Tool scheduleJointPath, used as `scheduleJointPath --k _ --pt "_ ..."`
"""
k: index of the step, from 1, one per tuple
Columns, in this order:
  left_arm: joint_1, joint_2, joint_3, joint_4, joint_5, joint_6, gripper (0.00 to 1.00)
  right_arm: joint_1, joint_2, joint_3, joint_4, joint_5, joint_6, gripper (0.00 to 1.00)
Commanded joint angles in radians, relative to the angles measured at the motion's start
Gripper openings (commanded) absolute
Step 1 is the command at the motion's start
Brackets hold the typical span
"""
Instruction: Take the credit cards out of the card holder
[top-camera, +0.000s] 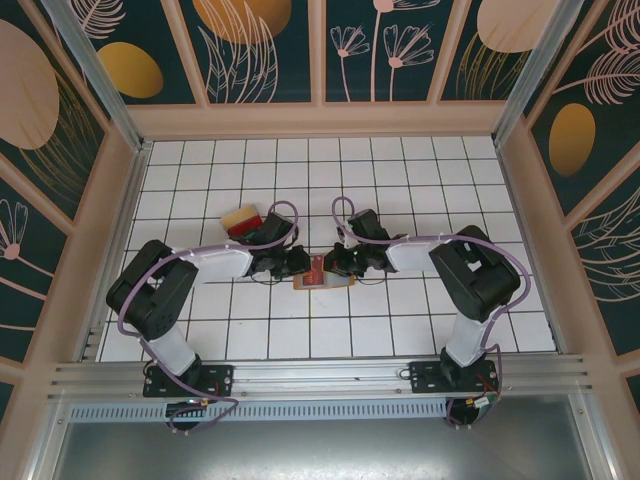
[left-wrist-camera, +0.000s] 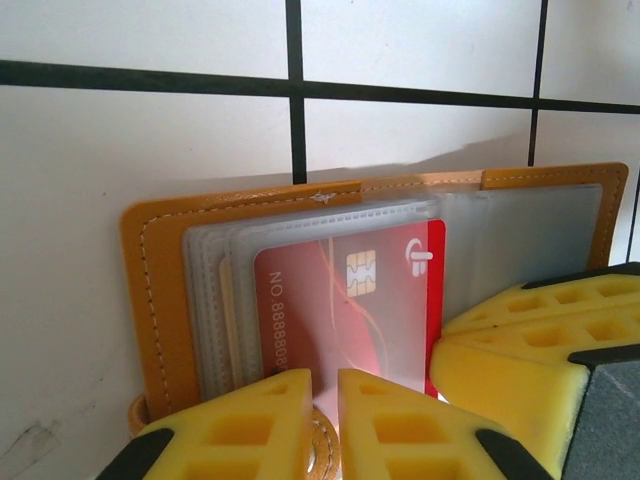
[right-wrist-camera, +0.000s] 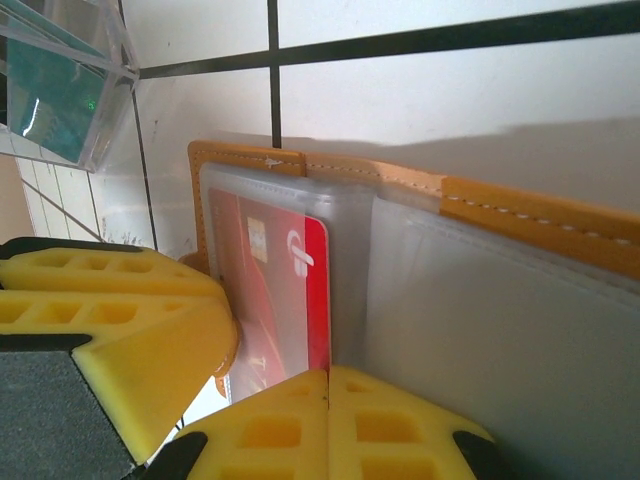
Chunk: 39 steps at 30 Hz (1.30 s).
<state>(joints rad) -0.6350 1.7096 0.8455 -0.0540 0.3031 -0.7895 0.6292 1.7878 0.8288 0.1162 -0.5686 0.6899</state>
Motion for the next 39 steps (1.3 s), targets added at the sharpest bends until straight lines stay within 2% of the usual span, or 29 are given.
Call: scheduleJointPath --k 1,14,16,19,23,25,27,29,39 --pt "-0.004 0.040 0.003 -0.087 -0.046 0.017 0.15 -0.012 -0.031 -0.012 -0.024 0.013 -0.012 0.00" --pt "-0.003 0.044 0.004 -0.089 -0.042 0.019 0.15 -0.046 -0.067 -0.051 -0.018 -0.002 -0.024 0.01" --pt "-0.003 0.044 0.003 -0.086 -0.041 0.019 0.15 -0.045 -0.057 -0.047 0.000 -0.012 -0.015 0.15" --pt "-0.003 0.044 0.003 -0.081 -0.036 0.017 0.15 -0.044 -0.035 -0.039 0.029 -0.026 0.003 0.20" --pt "-0.003 0.042 0.000 -0.079 -0.033 0.016 0.15 -0.042 -0.018 -0.030 0.033 -0.025 0.007 0.18" --pt "-0.004 0.040 -0.001 -0.078 -0.034 0.015 0.15 -0.042 -0.018 -0.031 0.030 -0.021 0.004 0.13" --pt "-0.003 0.038 0.000 -0.078 -0.035 0.015 0.15 -0.042 -0.022 -0.031 0.015 -0.012 -0.002 0.04" --pt "-0.004 0.037 -0.001 -0.078 -0.036 0.015 0.15 -0.042 -0.027 -0.034 0.006 -0.007 -0.009 0.00" --pt "-0.003 0.035 -0.007 -0.086 -0.043 0.022 0.15 -0.091 -0.121 -0.090 -0.058 0.018 -0.058 0.00"
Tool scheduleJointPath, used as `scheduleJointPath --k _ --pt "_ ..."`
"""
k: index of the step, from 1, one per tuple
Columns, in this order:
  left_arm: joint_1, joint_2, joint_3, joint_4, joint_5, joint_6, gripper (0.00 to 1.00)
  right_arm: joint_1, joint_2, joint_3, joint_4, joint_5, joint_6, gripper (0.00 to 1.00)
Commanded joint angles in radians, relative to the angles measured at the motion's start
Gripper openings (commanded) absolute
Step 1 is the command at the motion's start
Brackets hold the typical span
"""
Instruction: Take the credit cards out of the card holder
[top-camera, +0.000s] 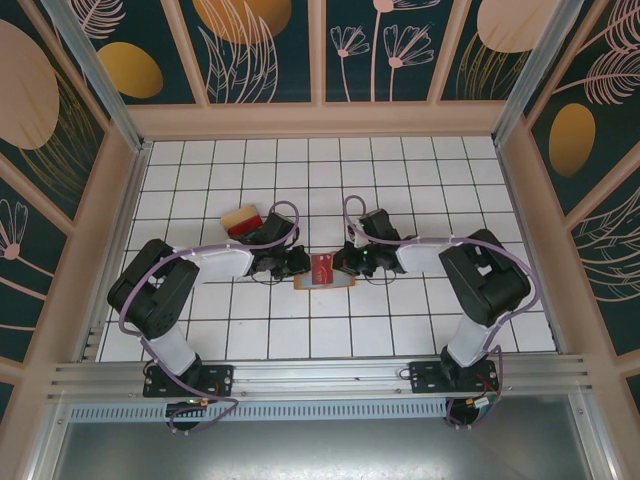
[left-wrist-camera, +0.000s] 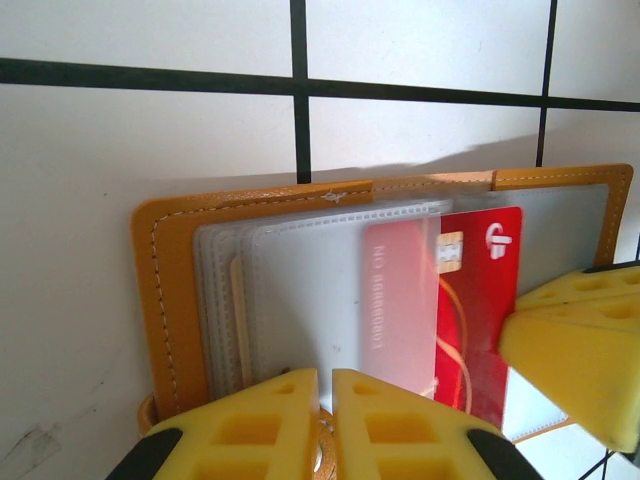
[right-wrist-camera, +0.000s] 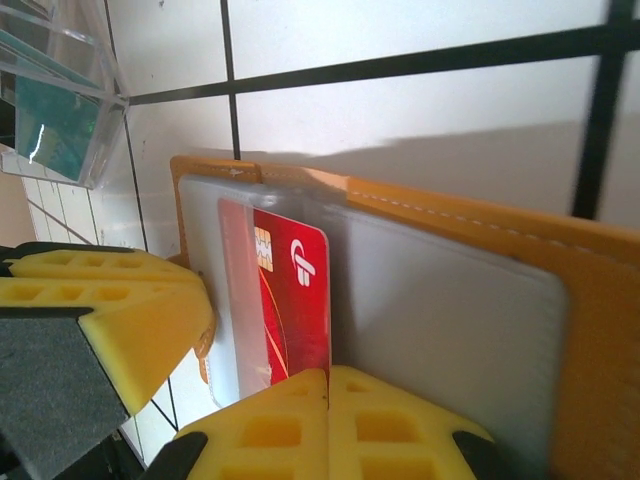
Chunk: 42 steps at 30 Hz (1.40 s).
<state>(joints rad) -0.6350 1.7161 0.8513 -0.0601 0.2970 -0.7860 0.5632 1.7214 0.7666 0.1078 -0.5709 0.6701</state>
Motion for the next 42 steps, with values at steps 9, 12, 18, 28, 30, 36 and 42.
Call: scheduleJointPath --k 9,12,18,28,30,36,42 --pt "-0.003 0.004 0.019 -0.080 -0.023 0.000 0.21 -0.101 -0.195 -0.041 -0.106 0.009 -0.087 0.00" --pt "-0.003 -0.044 0.046 -0.072 -0.014 -0.021 0.30 -0.105 -0.235 -0.025 -0.109 0.012 -0.093 0.00" --pt "-0.002 -0.122 0.074 0.015 0.022 -0.104 0.42 -0.115 -0.303 -0.010 -0.079 0.001 -0.085 0.00" --pt "0.012 -0.176 0.001 0.343 0.170 -0.282 0.47 -0.175 -0.405 -0.052 0.087 -0.141 -0.005 0.00" --pt "0.011 -0.172 -0.007 0.378 0.192 -0.297 0.46 -0.175 -0.409 -0.060 0.126 -0.168 0.014 0.00" --pt "0.012 -0.171 -0.019 0.421 0.215 -0.325 0.43 -0.177 -0.398 -0.096 0.228 -0.224 0.078 0.00" --pt "0.012 -0.175 -0.024 0.465 0.247 -0.344 0.41 -0.176 -0.391 -0.114 0.270 -0.239 0.106 0.00"
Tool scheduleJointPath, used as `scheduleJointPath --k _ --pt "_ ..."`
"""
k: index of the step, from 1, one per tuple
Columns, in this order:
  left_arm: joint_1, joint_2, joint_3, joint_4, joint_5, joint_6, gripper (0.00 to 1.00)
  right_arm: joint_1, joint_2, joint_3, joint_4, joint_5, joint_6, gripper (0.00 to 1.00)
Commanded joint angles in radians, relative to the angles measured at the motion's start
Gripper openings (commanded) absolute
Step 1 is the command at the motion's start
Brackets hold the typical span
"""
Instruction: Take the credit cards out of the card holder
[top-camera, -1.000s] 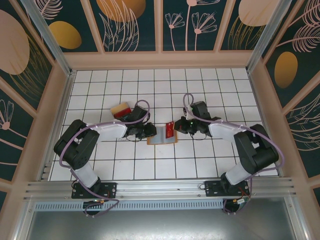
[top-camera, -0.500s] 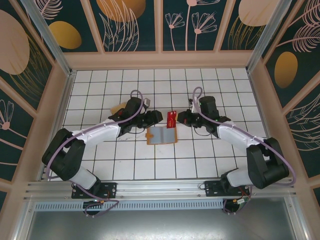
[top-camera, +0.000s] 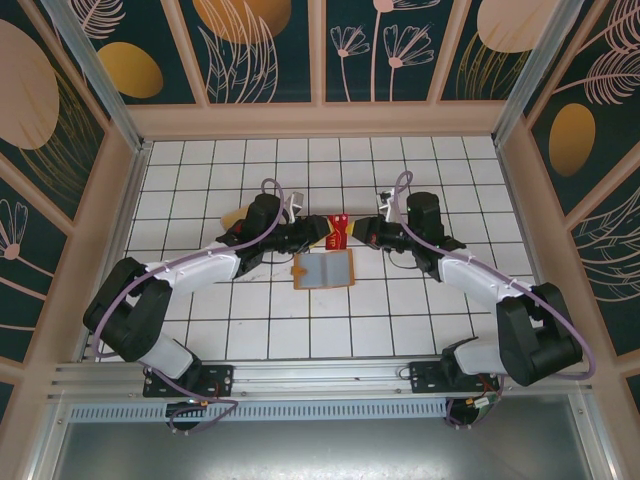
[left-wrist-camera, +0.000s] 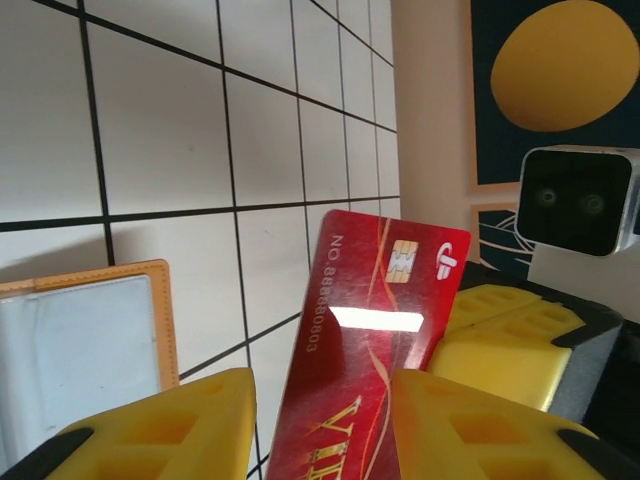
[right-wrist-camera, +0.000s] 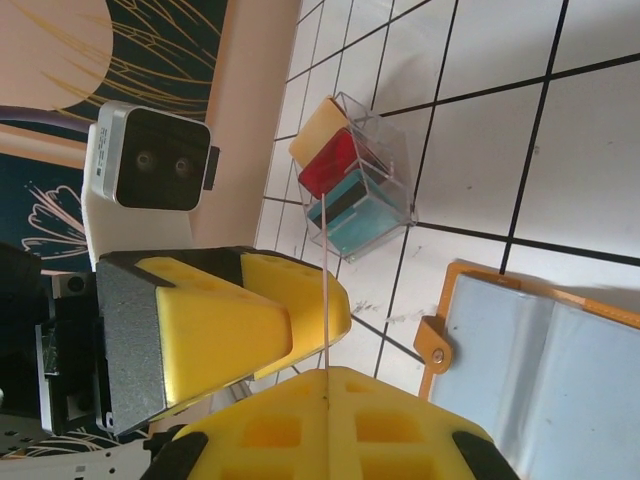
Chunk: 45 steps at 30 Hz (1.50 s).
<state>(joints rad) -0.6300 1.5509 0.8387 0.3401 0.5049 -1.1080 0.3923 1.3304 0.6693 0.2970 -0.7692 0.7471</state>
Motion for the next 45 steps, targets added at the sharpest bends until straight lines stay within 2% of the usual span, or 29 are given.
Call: scheduleJointPath --k 1,5,10,13,16,18,19,20,23,25,26,28,32,36,40,45 --pt "0.007 -0.009 -0.013 0.069 0.040 -0.024 0.41 -0.006 0.000 -0.019 0.090 -0.042 0.035 0.00" --pt "0.007 -0.016 -0.028 0.101 0.049 -0.036 0.36 -0.005 0.006 -0.017 0.092 -0.044 0.036 0.00" --pt "0.007 -0.032 -0.020 0.087 0.043 -0.037 0.21 -0.005 0.006 -0.030 0.082 -0.041 0.026 0.00" --pt "0.007 -0.042 -0.018 0.073 0.040 -0.033 0.15 -0.006 0.006 -0.035 0.075 -0.035 0.020 0.00" --pt "0.007 -0.054 -0.016 0.053 0.030 -0.025 0.09 -0.006 0.003 -0.033 0.052 -0.024 0.004 0.05" --pt "0.007 -0.059 -0.012 0.036 0.024 -0.015 0.06 -0.005 0.000 -0.030 0.040 -0.018 -0.005 0.16" --pt "0.007 -0.061 -0.008 0.026 0.021 -0.008 0.03 -0.007 -0.001 -0.029 0.029 -0.011 -0.010 0.31" --pt "0.007 -0.064 -0.004 0.012 0.016 0.002 0.02 -0.007 -0.003 -0.027 0.017 -0.002 -0.017 0.40" --pt "0.007 -0.075 0.010 -0.042 -0.007 0.039 0.00 -0.010 -0.009 -0.023 -0.004 0.009 -0.031 0.45" --pt "0.010 -0.080 0.039 -0.124 -0.030 0.092 0.00 -0.009 -0.018 -0.016 -0.032 0.031 -0.049 0.62" --pt "0.010 -0.082 0.054 -0.169 -0.042 0.124 0.00 -0.010 -0.022 -0.012 -0.046 0.041 -0.059 0.68" --pt "0.011 -0.083 0.109 -0.295 -0.088 0.208 0.00 -0.011 -0.034 -0.002 -0.077 0.064 -0.080 0.77" --pt "0.013 -0.081 0.235 -0.536 -0.222 0.374 0.00 -0.012 -0.049 0.015 -0.118 0.082 -0.112 0.86" --pt "0.013 -0.074 0.335 -0.725 -0.427 0.538 0.00 -0.012 -0.059 0.021 -0.133 0.092 -0.129 0.94" --pt "0.013 -0.054 0.422 -0.859 -0.627 0.704 0.00 -0.013 -0.067 0.026 -0.144 0.100 -0.144 0.96" --pt "0.015 -0.037 0.450 -0.918 -0.820 0.915 0.00 -0.015 -0.069 0.029 -0.142 0.100 -0.155 0.97"
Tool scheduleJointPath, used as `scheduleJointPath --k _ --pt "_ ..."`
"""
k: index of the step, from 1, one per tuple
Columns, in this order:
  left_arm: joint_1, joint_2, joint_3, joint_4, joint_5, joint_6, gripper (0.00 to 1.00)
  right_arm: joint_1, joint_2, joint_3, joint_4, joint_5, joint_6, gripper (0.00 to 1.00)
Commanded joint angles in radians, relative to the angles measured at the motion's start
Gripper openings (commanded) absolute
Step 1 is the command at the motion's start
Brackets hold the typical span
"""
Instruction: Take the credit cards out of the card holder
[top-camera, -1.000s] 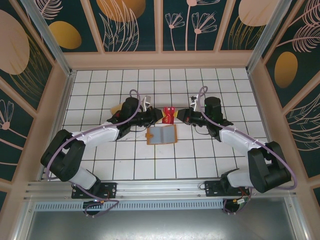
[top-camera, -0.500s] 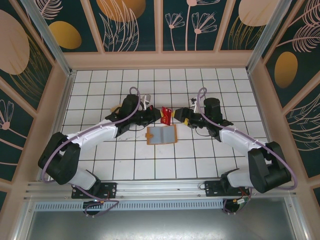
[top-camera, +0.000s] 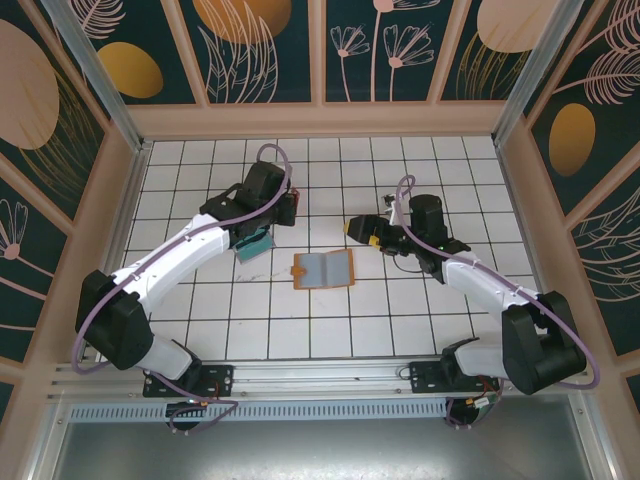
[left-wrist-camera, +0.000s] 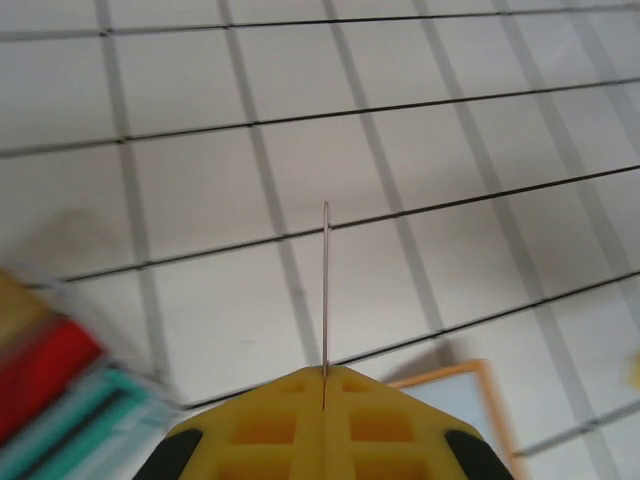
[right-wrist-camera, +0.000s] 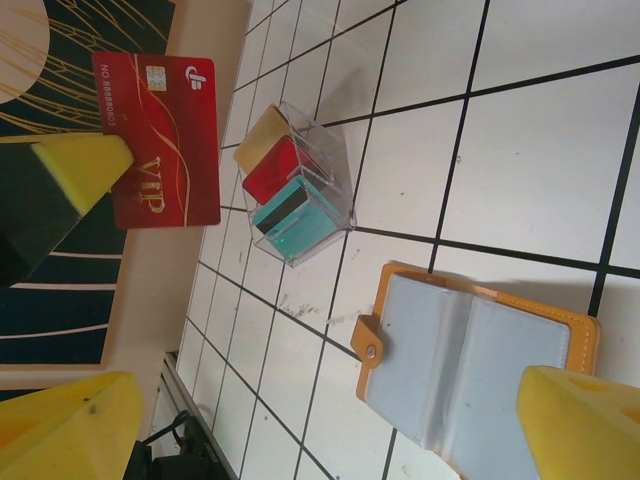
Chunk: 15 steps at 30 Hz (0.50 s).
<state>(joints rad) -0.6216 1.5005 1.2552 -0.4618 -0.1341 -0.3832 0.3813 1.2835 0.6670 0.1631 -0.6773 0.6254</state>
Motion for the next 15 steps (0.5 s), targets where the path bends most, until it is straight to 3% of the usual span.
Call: scheduleJointPath --k 1,6,15 --pt "0.011 0.022 0.044 -0.131 -0.181 0.245 0.00 -0.005 -0.022 0.031 -0.010 0.008 -0.036 0.97" --pt "0.019 0.024 0.017 -0.127 -0.229 0.512 0.00 -0.015 -0.033 0.026 -0.005 0.005 -0.043 0.97" --pt "0.036 -0.035 -0.161 0.039 -0.306 0.776 0.00 -0.042 -0.043 0.011 0.004 -0.020 -0.053 0.99"
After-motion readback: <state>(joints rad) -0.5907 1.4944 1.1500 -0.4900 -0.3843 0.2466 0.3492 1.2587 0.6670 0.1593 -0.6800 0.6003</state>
